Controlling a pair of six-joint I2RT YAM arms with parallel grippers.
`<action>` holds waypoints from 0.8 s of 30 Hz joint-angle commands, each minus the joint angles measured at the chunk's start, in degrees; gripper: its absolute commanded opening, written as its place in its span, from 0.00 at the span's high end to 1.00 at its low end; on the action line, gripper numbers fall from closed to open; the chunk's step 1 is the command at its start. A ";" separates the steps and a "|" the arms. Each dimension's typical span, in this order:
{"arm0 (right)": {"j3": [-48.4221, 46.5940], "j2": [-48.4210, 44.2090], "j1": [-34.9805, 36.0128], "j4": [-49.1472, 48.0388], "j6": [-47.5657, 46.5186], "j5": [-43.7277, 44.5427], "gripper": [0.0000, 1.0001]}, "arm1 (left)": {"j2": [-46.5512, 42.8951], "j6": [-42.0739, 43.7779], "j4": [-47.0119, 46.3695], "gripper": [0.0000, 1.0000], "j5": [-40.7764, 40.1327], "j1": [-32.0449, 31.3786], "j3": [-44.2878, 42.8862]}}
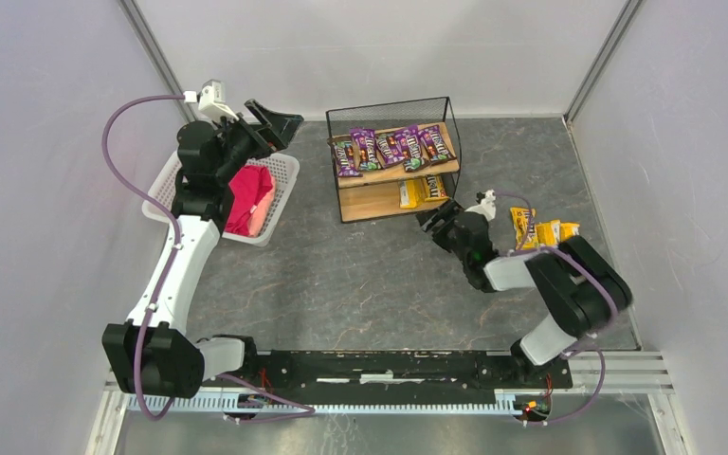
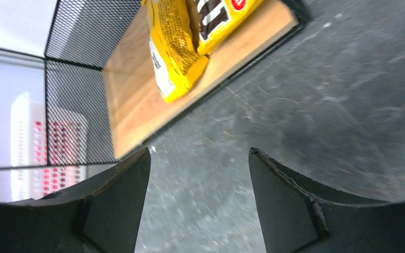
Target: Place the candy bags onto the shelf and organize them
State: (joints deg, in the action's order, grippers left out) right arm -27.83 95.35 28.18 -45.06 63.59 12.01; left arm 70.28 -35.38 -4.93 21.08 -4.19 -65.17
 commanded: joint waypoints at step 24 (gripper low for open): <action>-9.74 -20.85 -16.30 58.53 -50.43 24.78 0.25 | -1.83 2.77 1.40 0.00 -4.00 -5.75 -1.71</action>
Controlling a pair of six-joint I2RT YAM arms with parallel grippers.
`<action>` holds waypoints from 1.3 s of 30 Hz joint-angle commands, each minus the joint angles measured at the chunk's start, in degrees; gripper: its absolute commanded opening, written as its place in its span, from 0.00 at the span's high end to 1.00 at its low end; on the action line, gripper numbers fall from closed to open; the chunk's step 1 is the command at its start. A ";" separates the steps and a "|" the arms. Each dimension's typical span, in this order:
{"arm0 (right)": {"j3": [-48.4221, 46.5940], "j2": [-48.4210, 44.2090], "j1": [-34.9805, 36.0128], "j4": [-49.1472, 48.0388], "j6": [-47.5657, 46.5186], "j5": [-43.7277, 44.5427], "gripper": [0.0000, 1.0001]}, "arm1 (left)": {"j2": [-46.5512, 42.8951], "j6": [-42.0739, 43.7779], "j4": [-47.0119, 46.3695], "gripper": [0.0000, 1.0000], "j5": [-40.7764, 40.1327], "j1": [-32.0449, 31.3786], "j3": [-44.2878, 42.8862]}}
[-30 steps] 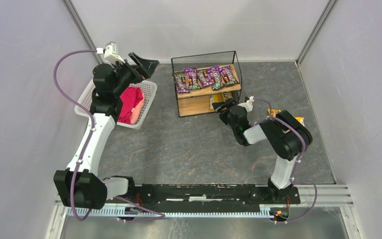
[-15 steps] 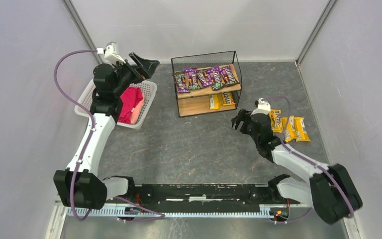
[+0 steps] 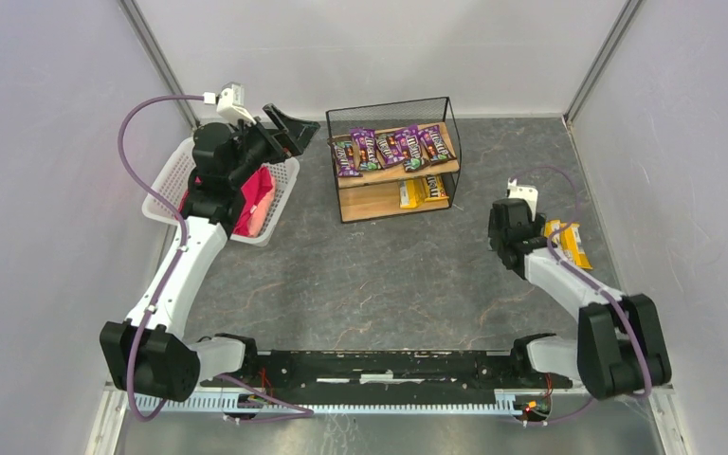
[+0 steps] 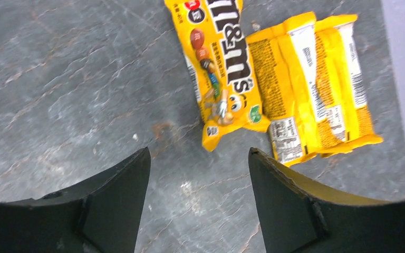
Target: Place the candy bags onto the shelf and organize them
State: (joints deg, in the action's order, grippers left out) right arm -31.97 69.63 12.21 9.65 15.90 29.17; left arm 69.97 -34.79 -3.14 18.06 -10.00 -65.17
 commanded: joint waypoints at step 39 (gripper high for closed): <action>-3.42 11.19 7.11 -2.76 -2.53 -4.54 1.00 | -1.35 0.86 -1.08 0.00 0.51 1.47 -1.54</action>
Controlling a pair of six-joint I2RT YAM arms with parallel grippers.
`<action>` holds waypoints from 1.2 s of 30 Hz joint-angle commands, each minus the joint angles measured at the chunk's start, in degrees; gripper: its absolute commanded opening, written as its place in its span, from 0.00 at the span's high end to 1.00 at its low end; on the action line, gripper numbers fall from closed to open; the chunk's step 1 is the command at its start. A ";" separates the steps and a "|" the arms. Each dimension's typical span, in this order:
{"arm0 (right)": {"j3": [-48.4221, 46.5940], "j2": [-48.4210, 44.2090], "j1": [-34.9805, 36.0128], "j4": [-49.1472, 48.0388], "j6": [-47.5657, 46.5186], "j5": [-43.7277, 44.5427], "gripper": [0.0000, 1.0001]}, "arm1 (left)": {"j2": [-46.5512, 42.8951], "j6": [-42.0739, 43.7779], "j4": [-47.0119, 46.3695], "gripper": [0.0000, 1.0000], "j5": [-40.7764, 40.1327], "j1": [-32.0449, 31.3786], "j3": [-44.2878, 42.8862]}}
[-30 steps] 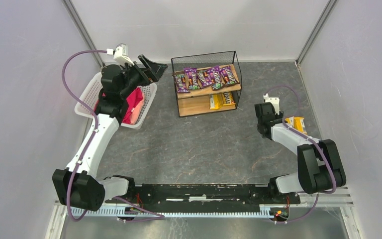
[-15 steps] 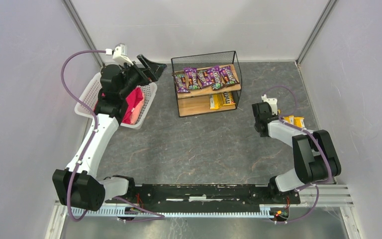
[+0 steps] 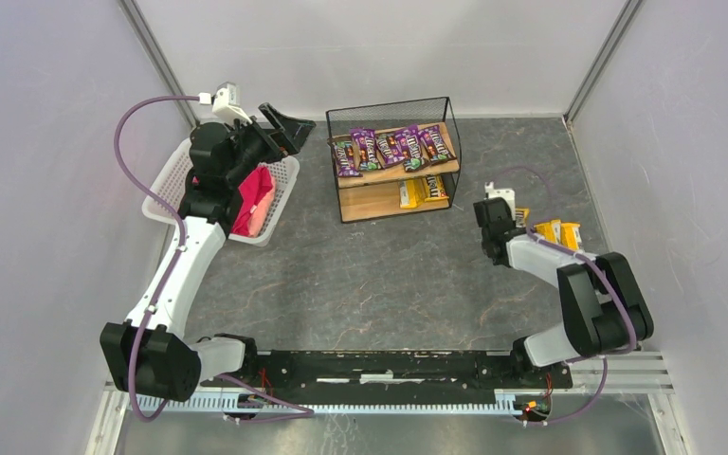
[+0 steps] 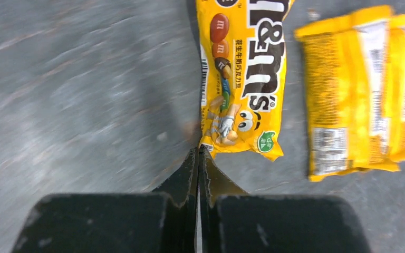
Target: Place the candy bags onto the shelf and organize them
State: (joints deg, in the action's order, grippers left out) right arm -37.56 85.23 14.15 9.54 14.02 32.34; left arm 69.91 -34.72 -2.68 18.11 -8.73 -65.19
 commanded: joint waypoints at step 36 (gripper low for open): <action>18.87 -20.97 13.89 -22.57 18.80 -44.53 0.41 | -1.07 0.44 -1.63 0.00 0.61 -0.75 -1.36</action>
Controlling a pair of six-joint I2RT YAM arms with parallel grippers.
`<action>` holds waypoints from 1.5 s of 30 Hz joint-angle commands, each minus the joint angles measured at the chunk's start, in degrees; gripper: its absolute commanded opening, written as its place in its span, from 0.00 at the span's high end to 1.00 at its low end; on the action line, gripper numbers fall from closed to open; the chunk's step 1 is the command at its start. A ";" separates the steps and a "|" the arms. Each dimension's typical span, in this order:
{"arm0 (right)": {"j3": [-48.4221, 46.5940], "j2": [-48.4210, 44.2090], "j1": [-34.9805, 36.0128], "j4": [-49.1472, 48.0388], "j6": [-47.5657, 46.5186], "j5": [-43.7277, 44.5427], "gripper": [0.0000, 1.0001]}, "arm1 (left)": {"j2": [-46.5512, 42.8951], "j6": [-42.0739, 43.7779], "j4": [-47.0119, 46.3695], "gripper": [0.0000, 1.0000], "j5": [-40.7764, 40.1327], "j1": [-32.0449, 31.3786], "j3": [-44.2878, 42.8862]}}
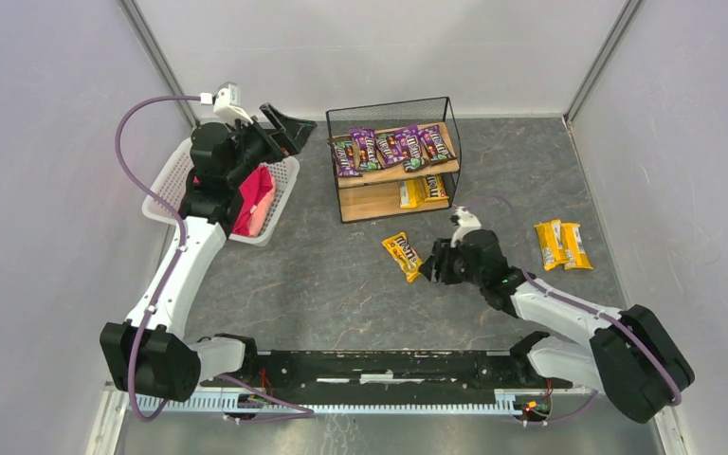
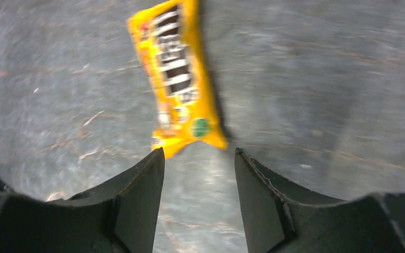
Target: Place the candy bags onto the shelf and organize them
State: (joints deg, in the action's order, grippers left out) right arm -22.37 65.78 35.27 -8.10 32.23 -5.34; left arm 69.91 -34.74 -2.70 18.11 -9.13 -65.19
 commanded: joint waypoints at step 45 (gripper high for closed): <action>-4.57 18.08 -0.14 -27.28 -2.85 1.19 0.94 | -0.93 1.42 -0.53 0.00 -0.02 -0.82 -2.02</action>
State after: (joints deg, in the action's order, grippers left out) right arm -22.81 81.67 34.20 -26.68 28.67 -6.83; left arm 69.58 -34.72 -2.63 18.09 -9.85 -65.19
